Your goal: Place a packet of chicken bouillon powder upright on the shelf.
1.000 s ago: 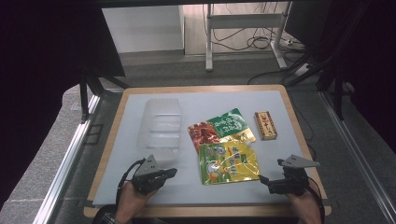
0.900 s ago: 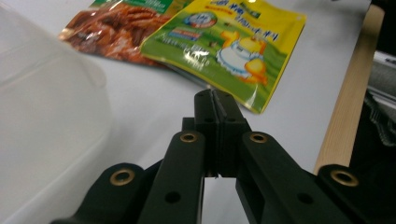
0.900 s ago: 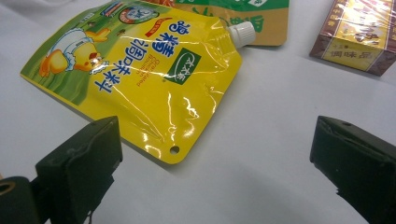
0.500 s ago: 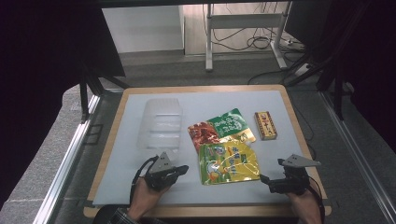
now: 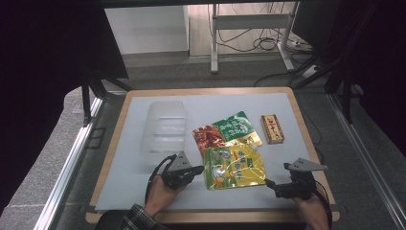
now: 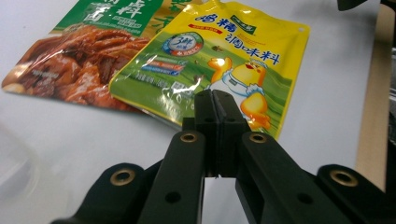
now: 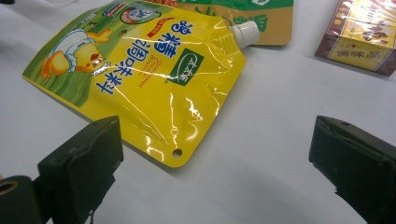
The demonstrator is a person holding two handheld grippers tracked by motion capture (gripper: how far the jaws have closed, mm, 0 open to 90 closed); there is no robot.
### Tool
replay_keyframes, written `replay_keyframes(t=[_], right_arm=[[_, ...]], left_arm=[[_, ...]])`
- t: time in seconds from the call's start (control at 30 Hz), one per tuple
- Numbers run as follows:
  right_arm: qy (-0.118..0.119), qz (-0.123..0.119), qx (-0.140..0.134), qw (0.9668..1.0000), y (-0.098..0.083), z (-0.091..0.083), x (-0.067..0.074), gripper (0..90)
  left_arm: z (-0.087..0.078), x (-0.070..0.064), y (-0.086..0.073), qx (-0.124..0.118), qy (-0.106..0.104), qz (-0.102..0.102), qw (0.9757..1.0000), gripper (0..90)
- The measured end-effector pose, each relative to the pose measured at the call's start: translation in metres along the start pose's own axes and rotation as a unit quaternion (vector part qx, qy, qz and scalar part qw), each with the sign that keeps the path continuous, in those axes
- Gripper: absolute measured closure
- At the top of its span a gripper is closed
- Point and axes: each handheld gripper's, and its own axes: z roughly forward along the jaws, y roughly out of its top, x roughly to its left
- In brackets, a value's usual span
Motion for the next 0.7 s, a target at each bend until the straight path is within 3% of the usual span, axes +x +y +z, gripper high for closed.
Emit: replay_keyframes(t=[0.5, 0.6, 0.7], right_arm=[[0.004, 0.0, 0.005, 1.0, 0.0, 0.002, 0.001, 3.0], [0.005, 0.001, 0.004, 1.0, 0.0, 0.002, 0.001, 3.1], [0.008, 0.004, 0.006, 0.9999, 0.0, 0.002, 0.0, 3.1]], left_arm=[[0.052, -0.003, 0.007, 0.02, -0.001, 0.016, 0.9997, 89.8], [0.053, -0.003, 0.006, 0.018, -0.002, 0.018, 0.9997, 89.9], [0.054, -0.007, 0.006, 0.026, 0.013, 0.036, 0.999, 90.0]])
